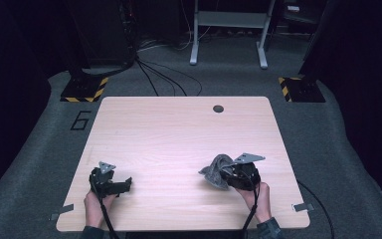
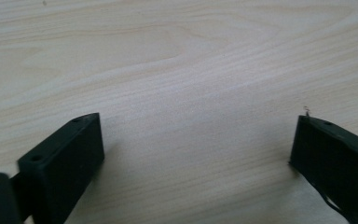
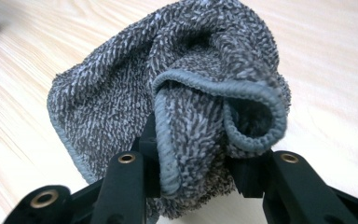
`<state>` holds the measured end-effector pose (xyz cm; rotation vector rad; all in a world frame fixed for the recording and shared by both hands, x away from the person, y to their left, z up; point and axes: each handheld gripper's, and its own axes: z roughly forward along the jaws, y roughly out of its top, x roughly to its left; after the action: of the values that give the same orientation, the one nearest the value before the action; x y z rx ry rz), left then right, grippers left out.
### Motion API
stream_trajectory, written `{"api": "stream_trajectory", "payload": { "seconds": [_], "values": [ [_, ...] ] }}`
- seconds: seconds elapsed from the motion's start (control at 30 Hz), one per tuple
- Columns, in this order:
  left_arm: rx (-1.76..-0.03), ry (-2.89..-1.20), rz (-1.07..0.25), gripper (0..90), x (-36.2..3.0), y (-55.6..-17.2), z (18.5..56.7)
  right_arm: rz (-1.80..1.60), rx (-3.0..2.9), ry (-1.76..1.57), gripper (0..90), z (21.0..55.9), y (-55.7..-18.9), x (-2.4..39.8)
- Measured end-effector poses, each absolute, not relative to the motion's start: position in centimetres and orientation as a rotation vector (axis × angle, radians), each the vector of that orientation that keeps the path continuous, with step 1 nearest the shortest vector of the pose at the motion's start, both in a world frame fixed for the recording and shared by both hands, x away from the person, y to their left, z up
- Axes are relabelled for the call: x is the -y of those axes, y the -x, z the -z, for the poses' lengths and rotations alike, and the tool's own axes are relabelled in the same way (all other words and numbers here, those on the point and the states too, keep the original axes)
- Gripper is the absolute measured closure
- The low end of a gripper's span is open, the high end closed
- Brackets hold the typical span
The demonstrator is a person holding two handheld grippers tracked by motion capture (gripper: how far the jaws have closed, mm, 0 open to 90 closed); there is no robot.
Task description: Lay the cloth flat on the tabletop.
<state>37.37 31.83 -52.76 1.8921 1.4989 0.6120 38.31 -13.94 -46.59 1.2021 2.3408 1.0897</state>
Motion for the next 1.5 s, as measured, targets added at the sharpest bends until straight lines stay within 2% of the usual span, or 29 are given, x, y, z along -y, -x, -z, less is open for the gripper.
{"api": "stream_trajectory", "payload": {
  "seconds": [0.2,0.4,0.87,0.97,1.13,1.23,1.37,1.5],
  "values": [
    [-1.431,-1.845,-0.611,4.7,-31.2,-36.5,51.5,-1.134,-2.361,-1.146,61.5,45.6,-38.8,11.5],
    [-1.300,-1.883,-0.605,7.1,-28.0,-35.7,49.7,-1.128,-2.401,-1.122,61.1,46.4,-39.2,9.3],
    [-1.073,-1.951,-0.444,8.3,-21.5,-35.7,48.7,-1.023,-2.457,-1.060,59.7,48.7,-39.7,5.1],
    [-1.030,-1.992,-0.419,10.5,-20.5,-35.8,48.6,-0.961,-2.468,-1.084,54.3,49.9,-39.9,4.5],
    [-0.996,-2.018,-0.408,12.4,-19.5,-35.8,48.7,-0.964,-2.461,-1.100,35.2,49.4,-39.6,5.3],
    [-0.983,-2.011,-0.378,14.4,-19.0,-36.0,48.8,-1.009,-2.465,-1.077,33.6,48.7,-39.0,6.4],
    [-0.967,-2.033,-0.349,16.2,-18.1,-36.6,48.9,-1.055,-2.430,-1.071,42.8,47.8,-38.1,7.1],
    [-0.968,-2.061,-0.305,25.1,-17.3,-37.3,49.5,-1.068,-2.401,-1.087,56.5,47.5,-37.7,7.0]
  ]
}}
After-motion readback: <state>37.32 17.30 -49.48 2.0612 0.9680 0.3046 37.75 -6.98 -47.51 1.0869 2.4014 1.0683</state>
